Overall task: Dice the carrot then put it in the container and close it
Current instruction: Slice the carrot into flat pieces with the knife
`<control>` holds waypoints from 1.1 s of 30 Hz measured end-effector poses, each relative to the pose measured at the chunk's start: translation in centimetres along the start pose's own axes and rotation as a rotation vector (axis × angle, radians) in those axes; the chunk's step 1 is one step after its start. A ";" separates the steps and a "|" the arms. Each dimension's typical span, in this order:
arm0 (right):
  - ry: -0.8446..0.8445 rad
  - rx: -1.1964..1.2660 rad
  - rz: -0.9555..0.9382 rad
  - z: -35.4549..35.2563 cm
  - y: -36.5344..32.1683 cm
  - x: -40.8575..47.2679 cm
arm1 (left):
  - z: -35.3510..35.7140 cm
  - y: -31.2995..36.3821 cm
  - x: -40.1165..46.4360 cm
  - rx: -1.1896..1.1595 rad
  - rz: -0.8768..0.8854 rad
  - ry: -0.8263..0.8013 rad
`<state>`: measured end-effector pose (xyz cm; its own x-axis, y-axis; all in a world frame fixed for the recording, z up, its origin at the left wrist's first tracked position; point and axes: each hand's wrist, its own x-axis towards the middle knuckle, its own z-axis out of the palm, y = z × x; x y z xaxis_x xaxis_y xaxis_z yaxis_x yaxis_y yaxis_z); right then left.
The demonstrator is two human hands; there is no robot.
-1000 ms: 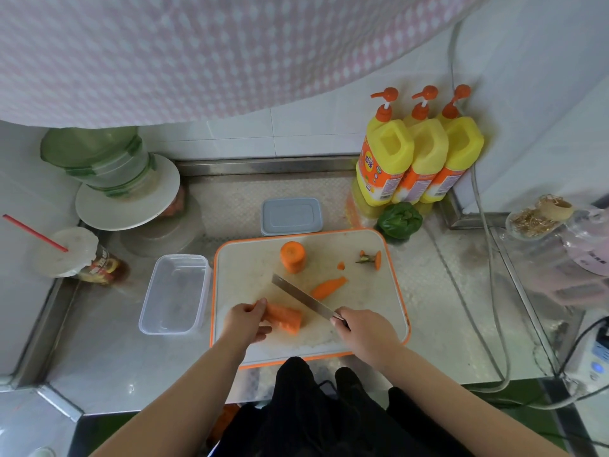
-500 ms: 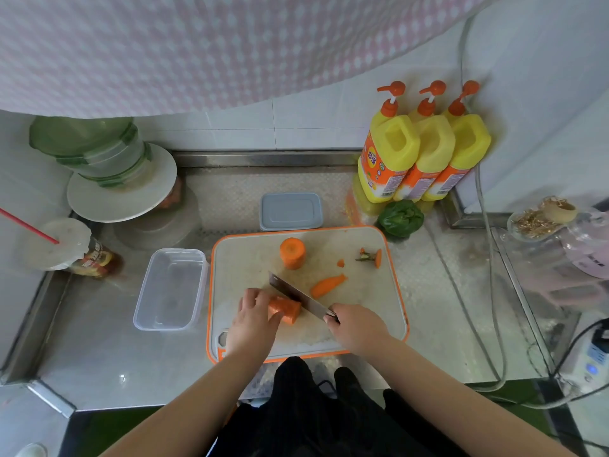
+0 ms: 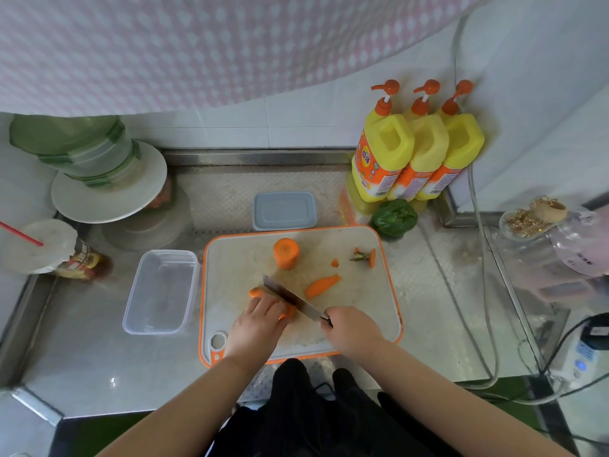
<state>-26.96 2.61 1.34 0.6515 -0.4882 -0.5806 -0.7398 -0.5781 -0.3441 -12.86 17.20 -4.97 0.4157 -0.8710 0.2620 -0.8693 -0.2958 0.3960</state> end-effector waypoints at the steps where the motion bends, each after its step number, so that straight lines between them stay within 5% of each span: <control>1: 0.001 -0.003 -0.005 0.1 -0.1 -0.1 | 0.1 -0.1 -0.2 -0.002 0.024 0.021; 7: -0.050 -0.048 0.019 0.5 -1.3 -0.1 | 0.3 -0.4 -0.3 -0.057 0.045 0.081; 18: 0.030 -0.126 0.013 0.0 -3.7 -1.2 | 0.7 0.1 0.1 -0.301 -0.219 0.006; 33: -0.068 -0.241 0.047 -1.5 -6.0 -0.5 | 1.8 -0.3 -0.5 -0.375 -0.249 0.030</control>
<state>-22.57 5.33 4.78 0.5982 -0.4781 -0.6431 -0.7025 -0.6990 -0.1339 -13.27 17.08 -6.80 0.6125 -0.7776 0.1418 -0.5872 -0.3275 0.7402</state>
